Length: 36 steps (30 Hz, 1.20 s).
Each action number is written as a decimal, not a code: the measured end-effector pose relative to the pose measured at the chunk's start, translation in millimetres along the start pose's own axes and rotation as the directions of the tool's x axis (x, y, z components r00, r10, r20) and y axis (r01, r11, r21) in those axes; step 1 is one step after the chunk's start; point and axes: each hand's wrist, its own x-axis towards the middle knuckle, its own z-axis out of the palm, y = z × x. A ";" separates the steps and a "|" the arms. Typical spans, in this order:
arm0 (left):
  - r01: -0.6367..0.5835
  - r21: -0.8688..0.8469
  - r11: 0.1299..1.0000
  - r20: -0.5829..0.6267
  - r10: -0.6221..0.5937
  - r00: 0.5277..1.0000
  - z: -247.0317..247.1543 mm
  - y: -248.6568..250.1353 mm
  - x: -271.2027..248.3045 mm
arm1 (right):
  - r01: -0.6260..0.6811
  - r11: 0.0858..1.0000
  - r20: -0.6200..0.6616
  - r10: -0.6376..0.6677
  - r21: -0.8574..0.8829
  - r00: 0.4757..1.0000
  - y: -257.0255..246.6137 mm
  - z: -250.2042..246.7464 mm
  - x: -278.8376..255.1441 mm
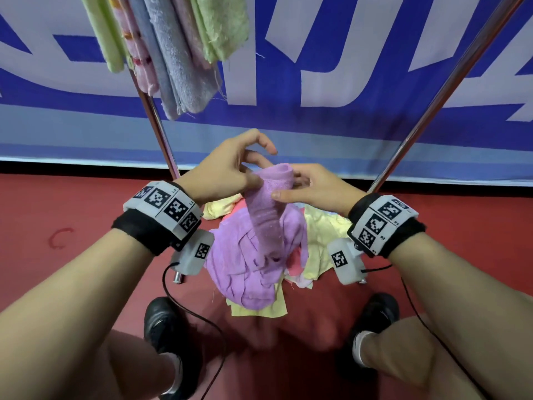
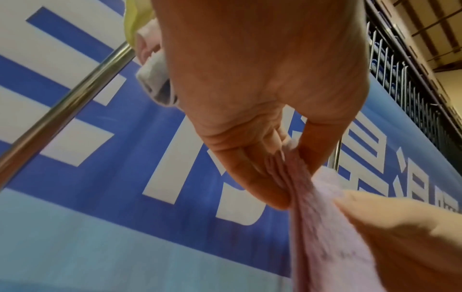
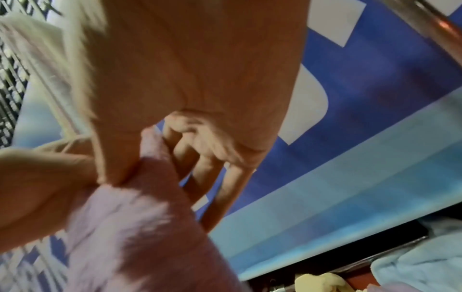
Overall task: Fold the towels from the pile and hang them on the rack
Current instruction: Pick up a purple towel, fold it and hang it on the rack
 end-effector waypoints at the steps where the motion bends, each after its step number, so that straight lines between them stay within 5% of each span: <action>1: 0.003 0.017 1.000 -0.036 -0.003 0.999 -3.4 -0.6 1.1 | -0.003 1.000 -0.027 0.004 0.009 1.000 -1.1 6.2 0.5; 5: 0.042 -0.177 0.983 -0.263 -0.088 0.961 -10.0 -8.6 5.1 | 0.081 0.996 -0.191 -0.071 0.044 0.979 0.6 18.8 7.2; 9: 0.182 -0.390 0.903 0.064 -0.171 0.983 13.8 -19.1 -0.5 | 0.139 0.981 -0.313 -0.090 0.138 0.946 -11.9 16.6 3.7; 11: 0.244 -0.431 0.869 0.120 -0.213 0.970 25.8 -28.1 -1.9 | 0.152 0.971 -0.362 -0.077 0.184 0.929 -16.4 12.8 2.6; 14: 0.253 -0.430 0.867 0.047 -0.258 0.965 31.4 -32.8 0.6 | 0.151 0.950 -0.436 -0.018 0.273 0.900 -24.2 3.1 0.4; 19: 0.097 -0.328 0.940 -0.136 -0.149 0.979 38.0 -14.8 -2.5 | 0.233 0.862 -0.550 0.063 0.451 0.833 -27.0 -16.9 4.4; 23: -0.011 -0.386 0.922 -0.210 -0.076 0.975 31.2 7.0 0.8 | 0.139 0.716 -0.256 0.058 0.684 0.965 -22.7 2.2 -0.7; 25: -0.037 -0.412 0.910 -0.259 -0.078 0.963 16.0 10.5 7.3 | 0.034 0.842 -0.113 0.032 0.538 0.993 -18.2 18.9 -4.1; 27: -0.034 -0.380 0.925 -0.335 -0.103 0.937 -0.1 5.6 14.9 | 0.049 0.938 -0.167 0.009 0.343 0.986 -12.9 25.3 -1.6; 36: 0.043 -0.441 0.897 -0.387 -0.233 0.892 1.6 -11.5 21.2 | 0.222 0.935 -0.394 -0.101 0.277 0.914 -25.9 21.3 7.4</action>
